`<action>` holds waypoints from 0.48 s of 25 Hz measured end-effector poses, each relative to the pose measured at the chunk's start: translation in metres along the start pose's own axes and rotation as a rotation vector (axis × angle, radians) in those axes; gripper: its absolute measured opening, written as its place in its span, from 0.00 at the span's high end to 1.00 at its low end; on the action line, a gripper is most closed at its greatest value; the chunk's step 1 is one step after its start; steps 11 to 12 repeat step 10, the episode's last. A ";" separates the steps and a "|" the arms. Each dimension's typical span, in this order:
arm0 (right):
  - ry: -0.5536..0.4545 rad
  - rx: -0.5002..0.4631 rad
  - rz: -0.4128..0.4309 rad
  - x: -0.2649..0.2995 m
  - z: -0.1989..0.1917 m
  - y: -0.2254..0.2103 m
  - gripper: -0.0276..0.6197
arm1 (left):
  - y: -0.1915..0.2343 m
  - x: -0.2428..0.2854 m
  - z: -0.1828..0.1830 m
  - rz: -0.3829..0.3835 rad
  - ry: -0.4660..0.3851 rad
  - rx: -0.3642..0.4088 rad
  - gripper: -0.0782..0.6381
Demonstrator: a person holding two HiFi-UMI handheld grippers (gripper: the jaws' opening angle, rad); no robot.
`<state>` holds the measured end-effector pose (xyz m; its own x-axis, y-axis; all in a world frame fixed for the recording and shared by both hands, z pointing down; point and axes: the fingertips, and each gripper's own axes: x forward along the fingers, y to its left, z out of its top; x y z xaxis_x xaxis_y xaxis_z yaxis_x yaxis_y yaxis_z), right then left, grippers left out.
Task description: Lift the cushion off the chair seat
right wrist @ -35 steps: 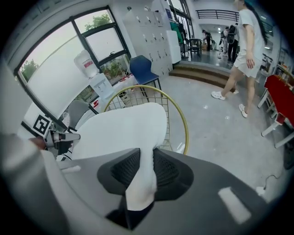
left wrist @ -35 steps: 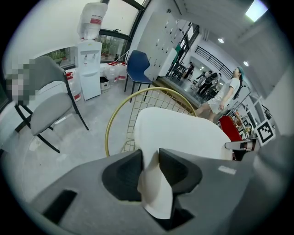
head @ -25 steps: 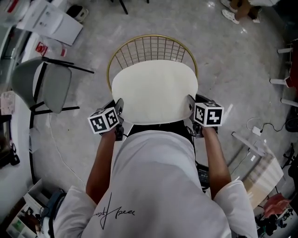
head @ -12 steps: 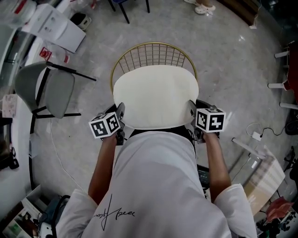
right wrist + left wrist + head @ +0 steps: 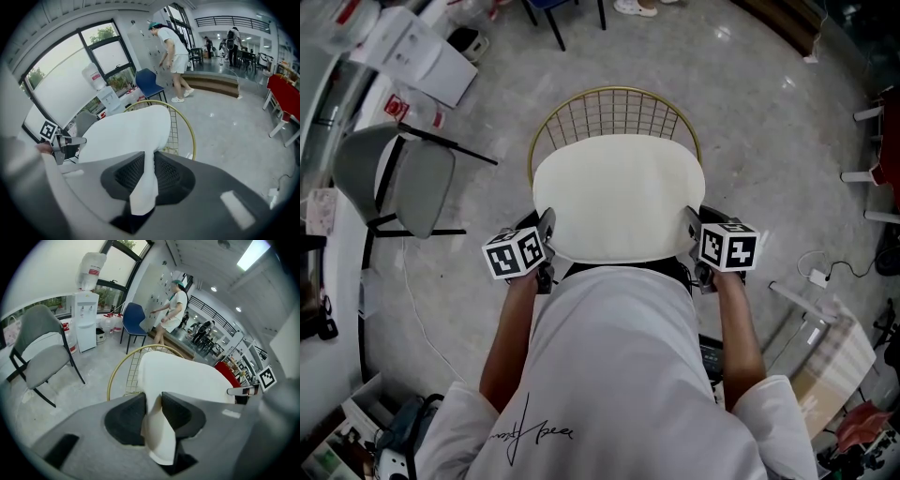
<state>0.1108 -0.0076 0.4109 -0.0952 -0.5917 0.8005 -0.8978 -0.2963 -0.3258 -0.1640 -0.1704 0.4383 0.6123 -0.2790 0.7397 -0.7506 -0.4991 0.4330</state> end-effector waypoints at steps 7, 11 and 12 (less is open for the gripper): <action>-0.003 0.005 0.000 0.000 -0.004 0.004 0.85 | 0.004 -0.002 -0.002 -0.003 0.000 0.000 0.74; -0.005 0.016 0.004 -0.001 -0.006 0.006 0.85 | 0.005 -0.005 -0.002 -0.003 -0.001 -0.002 0.74; -0.005 0.016 0.004 -0.001 -0.006 0.006 0.85 | 0.005 -0.005 -0.002 -0.003 -0.001 -0.002 0.74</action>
